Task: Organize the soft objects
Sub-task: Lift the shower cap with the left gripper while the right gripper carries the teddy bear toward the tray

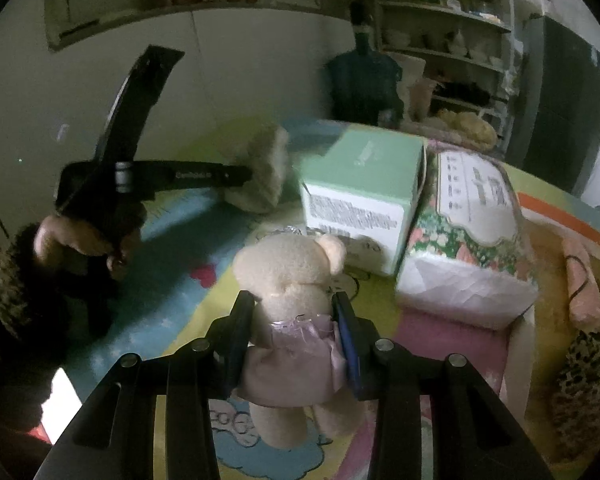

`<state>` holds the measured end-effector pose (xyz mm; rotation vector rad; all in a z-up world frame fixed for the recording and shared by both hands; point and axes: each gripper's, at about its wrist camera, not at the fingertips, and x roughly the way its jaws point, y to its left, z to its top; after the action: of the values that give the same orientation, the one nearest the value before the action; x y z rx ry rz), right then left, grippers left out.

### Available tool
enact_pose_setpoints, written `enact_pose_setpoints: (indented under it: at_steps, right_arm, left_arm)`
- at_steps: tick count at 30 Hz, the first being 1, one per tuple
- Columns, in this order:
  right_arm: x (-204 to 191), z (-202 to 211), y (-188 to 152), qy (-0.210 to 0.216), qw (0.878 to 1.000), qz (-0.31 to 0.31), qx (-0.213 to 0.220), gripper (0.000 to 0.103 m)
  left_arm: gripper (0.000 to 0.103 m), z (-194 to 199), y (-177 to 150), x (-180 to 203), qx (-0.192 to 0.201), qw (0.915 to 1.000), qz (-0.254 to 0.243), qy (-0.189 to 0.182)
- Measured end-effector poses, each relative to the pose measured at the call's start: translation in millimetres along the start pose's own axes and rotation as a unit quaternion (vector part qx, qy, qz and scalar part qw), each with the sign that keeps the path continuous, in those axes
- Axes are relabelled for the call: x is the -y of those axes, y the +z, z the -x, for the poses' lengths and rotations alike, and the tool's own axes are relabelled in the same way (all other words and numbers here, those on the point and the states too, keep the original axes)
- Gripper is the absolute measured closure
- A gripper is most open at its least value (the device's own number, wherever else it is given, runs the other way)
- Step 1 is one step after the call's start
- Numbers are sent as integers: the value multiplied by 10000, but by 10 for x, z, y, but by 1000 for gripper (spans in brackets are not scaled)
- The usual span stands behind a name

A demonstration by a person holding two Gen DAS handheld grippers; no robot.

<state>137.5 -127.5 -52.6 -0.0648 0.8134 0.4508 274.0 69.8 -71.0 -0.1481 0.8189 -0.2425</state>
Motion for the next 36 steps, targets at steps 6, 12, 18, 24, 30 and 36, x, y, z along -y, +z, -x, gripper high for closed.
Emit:
enact_pose_setpoints:
  at_steps: [6, 12, 18, 24, 30, 36]
  right_arm:
    - [-61, 181, 72, 64, 9997, 54, 241, 62]
    - [-107, 360, 146, 41, 9988, 102, 487, 62]
    - [-74, 570, 254, -104, 9967, 86, 804, 62]
    - [57, 773, 324, -316, 9934, 1, 1102, 62]
    - [292, 902, 369, -526, 9900, -158, 1296, 62]
    - [533, 1063, 337, -722, 9860, -358, 1458, 62]
  left_arm:
    - [93, 289, 5, 15, 420, 9990, 143, -78]
    - [93, 616, 59, 163, 834, 9963, 89, -183]
    - [93, 821, 136, 367, 1074, 9936, -2, -342]
    - [93, 911, 212, 594, 1192, 9916, -24, -505]
    - [93, 914, 290, 845, 1205, 9906, -37, -651]
    - [93, 856, 317, 1093, 1183, 9898, -131, -787]
